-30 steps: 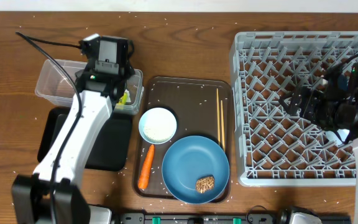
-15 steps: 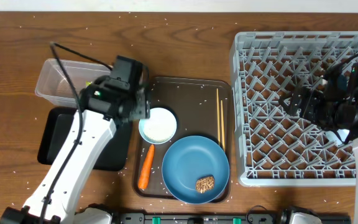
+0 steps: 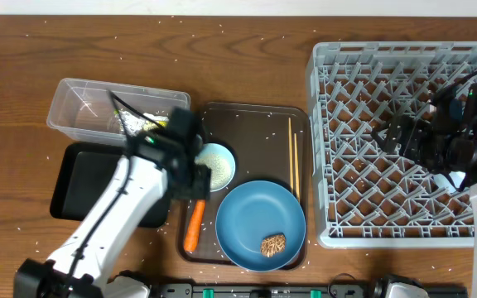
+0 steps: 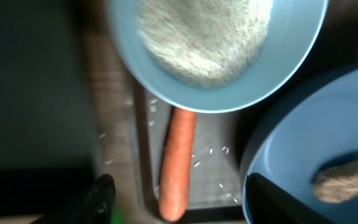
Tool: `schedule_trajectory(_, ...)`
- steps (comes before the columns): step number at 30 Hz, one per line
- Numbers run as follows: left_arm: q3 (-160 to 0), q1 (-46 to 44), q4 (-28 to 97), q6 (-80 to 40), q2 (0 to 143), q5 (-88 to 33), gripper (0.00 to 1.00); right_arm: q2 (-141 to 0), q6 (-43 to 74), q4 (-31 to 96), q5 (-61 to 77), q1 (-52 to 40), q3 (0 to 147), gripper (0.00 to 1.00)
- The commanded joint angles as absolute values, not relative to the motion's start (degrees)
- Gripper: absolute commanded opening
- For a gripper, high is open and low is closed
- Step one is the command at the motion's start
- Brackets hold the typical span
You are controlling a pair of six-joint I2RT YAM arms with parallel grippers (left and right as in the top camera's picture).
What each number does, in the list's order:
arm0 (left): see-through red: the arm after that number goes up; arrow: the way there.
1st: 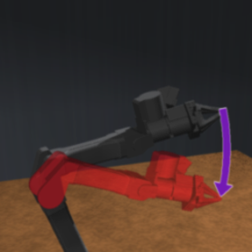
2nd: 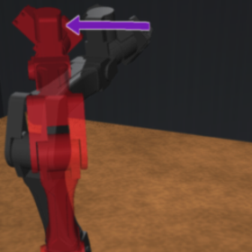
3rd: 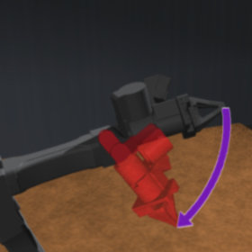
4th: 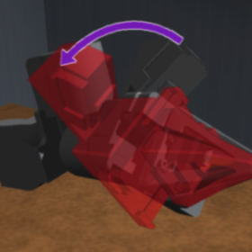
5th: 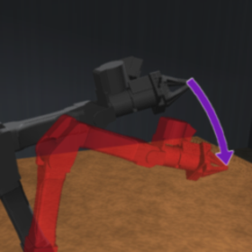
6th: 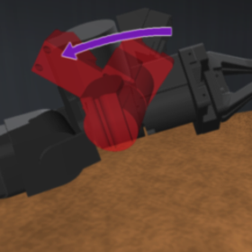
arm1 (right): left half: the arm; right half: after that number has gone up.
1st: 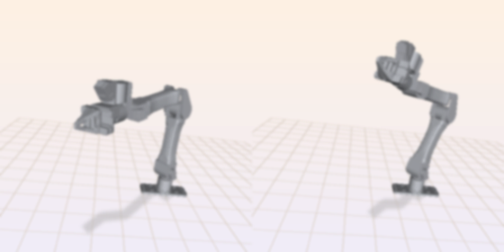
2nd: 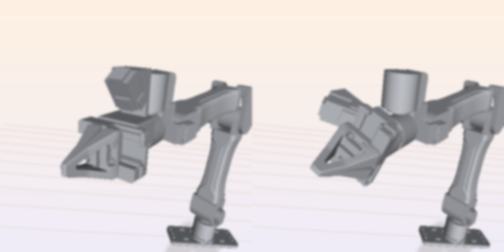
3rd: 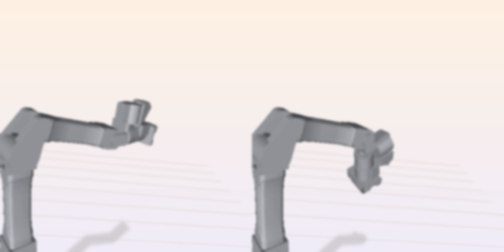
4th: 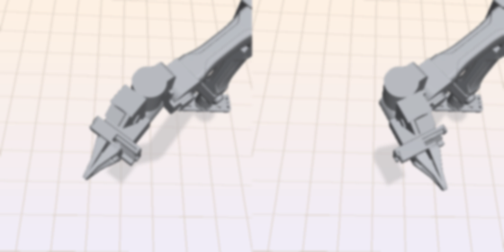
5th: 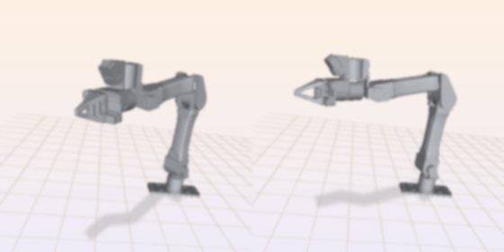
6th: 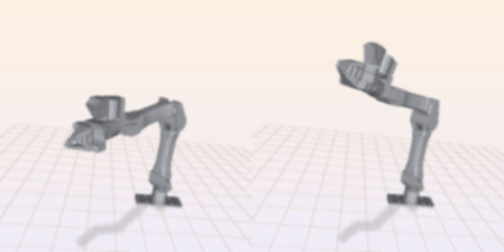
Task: Sort waste into correct bins and load items into the dishwasher rack
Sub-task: 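Reach the left gripper down and grasp the orange carrot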
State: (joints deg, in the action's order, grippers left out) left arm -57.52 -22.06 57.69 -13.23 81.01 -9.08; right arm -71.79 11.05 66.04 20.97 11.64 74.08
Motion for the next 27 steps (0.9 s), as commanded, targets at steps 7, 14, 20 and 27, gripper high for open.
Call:
schedule_trajectory(7, -44.31, -25.80, 49.15, -17.91, 80.84, -7.27, 0.68, -71.90, 10.15, 65.65, 21.17, 10.83, 74.04, 0.93)
schedule_trajectory(14, -39.68, -25.80, 43.62, -17.91, 80.86, -11.25, 0.68, -71.90, 10.17, 65.58, 21.19, 10.85, 74.04, 0.93)
schedule_trajectory(20, -38.33, -25.80, 41.65, -17.89, 80.93, -12.49, 0.59, -71.90, 10.17, 65.58, 21.19, 10.85, 74.04, 0.93)
schedule_trajectory(27, -37.71, -25.80, 38.63, -17.93, 82.78, -12.51, 0.53, -71.90, 10.17, 65.58, 21.19, 10.85, 74.04, 0.93)
